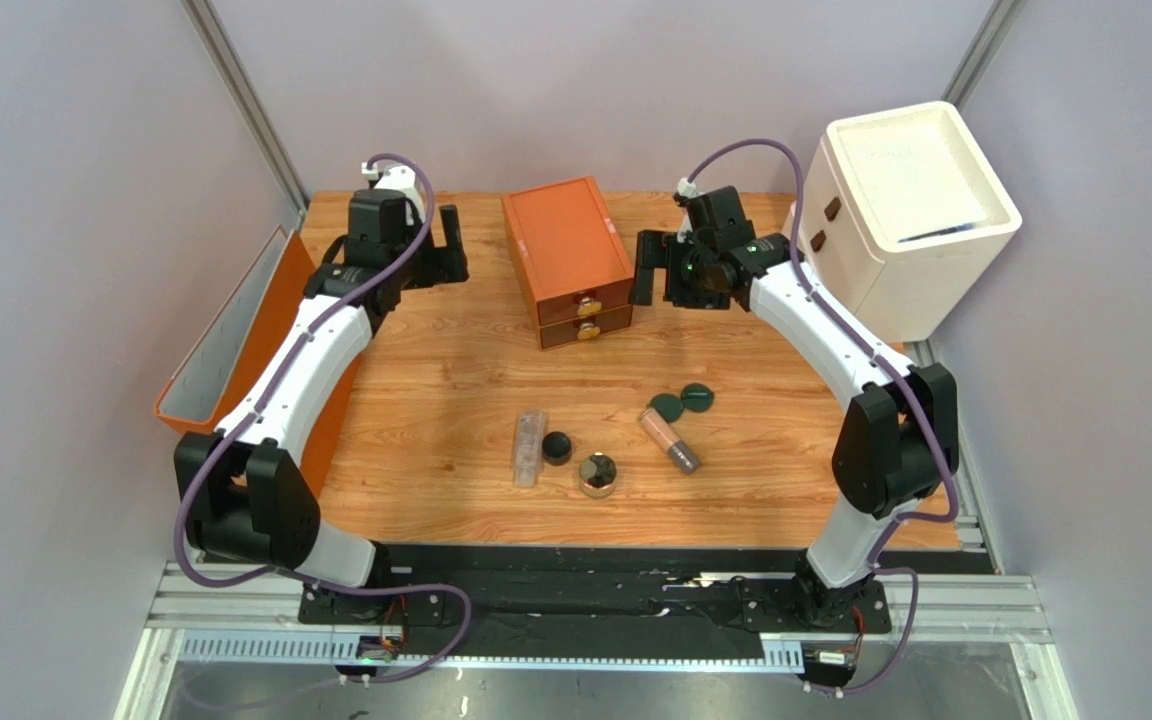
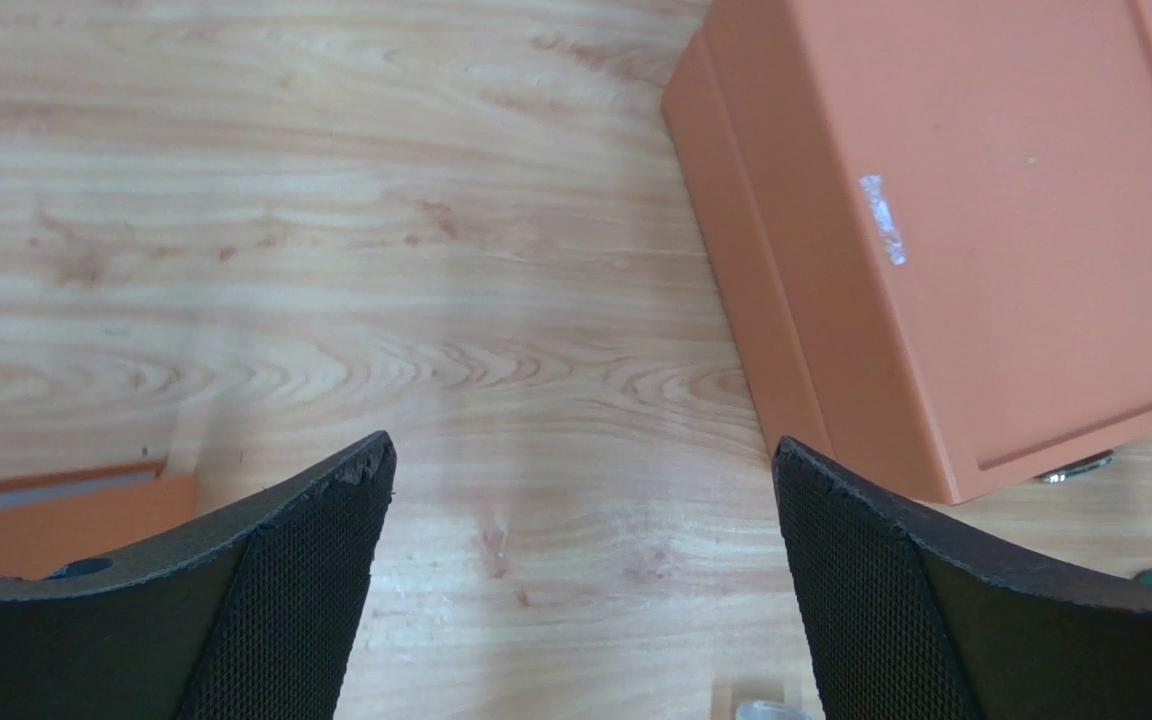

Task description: Organize the makeup

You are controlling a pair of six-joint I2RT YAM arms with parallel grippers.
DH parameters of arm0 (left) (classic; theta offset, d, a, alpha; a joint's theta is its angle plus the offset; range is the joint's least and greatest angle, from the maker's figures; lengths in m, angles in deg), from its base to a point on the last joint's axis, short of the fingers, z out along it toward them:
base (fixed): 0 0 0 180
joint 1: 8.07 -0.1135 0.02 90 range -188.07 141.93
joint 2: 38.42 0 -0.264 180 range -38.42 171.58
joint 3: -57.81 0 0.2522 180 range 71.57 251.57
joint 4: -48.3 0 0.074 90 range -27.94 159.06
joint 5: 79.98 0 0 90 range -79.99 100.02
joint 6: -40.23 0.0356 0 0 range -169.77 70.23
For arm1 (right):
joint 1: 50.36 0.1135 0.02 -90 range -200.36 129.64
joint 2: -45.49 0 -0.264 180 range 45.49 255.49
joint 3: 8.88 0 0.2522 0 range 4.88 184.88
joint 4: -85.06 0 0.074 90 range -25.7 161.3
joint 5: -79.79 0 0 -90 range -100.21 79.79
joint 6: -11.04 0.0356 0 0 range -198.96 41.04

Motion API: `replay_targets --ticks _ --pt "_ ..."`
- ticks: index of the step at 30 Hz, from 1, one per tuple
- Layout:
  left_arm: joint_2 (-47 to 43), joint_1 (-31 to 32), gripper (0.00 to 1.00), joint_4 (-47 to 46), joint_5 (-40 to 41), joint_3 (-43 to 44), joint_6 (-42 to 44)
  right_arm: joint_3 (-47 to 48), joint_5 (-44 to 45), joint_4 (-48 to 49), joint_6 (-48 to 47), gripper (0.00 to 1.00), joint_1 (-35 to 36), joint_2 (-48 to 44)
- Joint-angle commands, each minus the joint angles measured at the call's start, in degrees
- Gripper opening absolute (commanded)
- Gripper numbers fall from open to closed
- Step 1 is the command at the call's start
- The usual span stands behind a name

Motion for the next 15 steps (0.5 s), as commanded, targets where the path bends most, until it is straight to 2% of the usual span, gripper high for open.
replay_targets --ticks 1,4,7,10,11,15 --pt "-1.67 0.11 0.99 5.70 2.65 0.30 -5.93 -2.07 2.50 -0.70 6.90 1.00 0.05 -6.36" --pt "-3.08 0.11 0.99 8.24 7.38 -0.58 -14.36 -4.43 4.51 -0.35 9.46 1.00 0.48 -8.47" --pt "-3.44 0.11 1.00 9.83 3.80 0.55 -14.12 -6.63 8.13 -1.05 15.26 1.00 0.92 -9.17" --pt "-1.86 0.11 1.00 12.46 -5.32 3.80 -7.28 -8.13 6.91 -0.45 20.19 1.00 1.45 -9.79" --pt "-1.16 0.11 1.00 13.00 -11.18 6.16 -3.87 -8.48 6.81 1.04 21.67 1.00 1.80 -9.79" --pt "4.54 0.11 0.96 14.15 -18.62 11.45 -2.34 -7.18 1.64 3.25 25.02 1.00 2.59 -8.13"
